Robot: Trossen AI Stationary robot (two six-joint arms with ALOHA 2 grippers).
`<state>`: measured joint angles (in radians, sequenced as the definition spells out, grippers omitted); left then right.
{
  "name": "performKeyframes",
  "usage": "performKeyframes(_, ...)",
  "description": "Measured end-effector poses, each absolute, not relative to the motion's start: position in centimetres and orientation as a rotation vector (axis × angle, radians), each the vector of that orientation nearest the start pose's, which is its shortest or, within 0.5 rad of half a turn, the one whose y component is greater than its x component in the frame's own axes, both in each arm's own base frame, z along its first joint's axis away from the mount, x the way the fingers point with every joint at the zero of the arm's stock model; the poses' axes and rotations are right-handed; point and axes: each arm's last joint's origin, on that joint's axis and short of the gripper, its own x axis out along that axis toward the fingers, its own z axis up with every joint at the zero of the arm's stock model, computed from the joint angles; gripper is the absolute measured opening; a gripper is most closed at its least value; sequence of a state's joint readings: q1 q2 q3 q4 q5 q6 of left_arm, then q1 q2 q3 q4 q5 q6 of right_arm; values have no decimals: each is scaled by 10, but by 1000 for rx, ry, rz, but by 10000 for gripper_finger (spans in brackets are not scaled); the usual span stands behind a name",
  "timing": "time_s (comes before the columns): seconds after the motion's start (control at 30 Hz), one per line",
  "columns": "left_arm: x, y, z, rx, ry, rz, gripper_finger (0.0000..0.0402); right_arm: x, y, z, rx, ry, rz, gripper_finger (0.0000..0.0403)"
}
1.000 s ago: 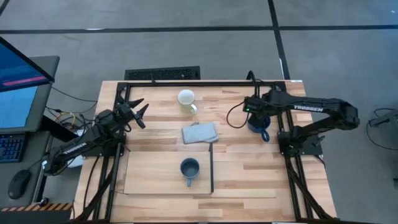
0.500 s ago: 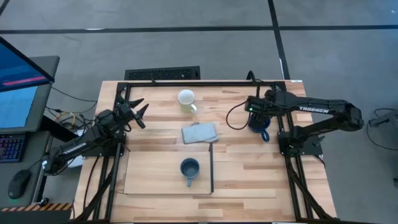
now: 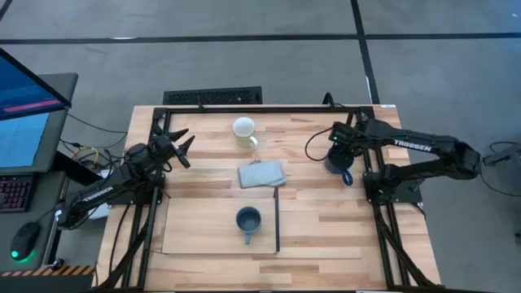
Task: Stack small to large cups/mugs on shelf
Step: Put the blue mug on the shelf
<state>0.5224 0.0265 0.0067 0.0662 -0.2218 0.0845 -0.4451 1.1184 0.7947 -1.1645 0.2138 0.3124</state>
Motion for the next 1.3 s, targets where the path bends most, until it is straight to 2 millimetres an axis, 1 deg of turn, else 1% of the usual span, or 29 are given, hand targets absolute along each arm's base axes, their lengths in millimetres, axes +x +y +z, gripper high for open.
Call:
performKeyframes(0.1, 82, 54, 170, 85, -16, 746, 163, 142, -77, 213, 447, 1396, -794, 214)
performKeyframes(0.17, 82, 54, 170, 85, -16, 746, 163, 142, -79, 211, 451, 1376, -808, 214)
performKeyframes(0.57, 82, 54, 170, 88, -15, 745, 163, 144, -81, 209, 437, 1351, -836, 214)
performKeyframes(0.83, 82, 54, 170, 88, -15, 745, 163, 146, -81, 205, 481, 1370, -815, 209)
performKeyframes(0.93, 82, 55, 170, 88, -15, 746, 163, 148, -82, 202, 482, 1394, -816, 195)
performKeyframes(1.1, 82, 54, 170, 88, -15, 745, 163, 151, -83, 196, 482, 1430, -817, 158)
performKeyframes(1.2, 82, 54, 170, 88, -15, 745, 163, 152, -84, 195, 479, 1437, -815, 128)
performKeyframes(1.3, 82, 55, 170, 88, -15, 745, 163, 152, -84, 195, 477, 1437, -814, 88)
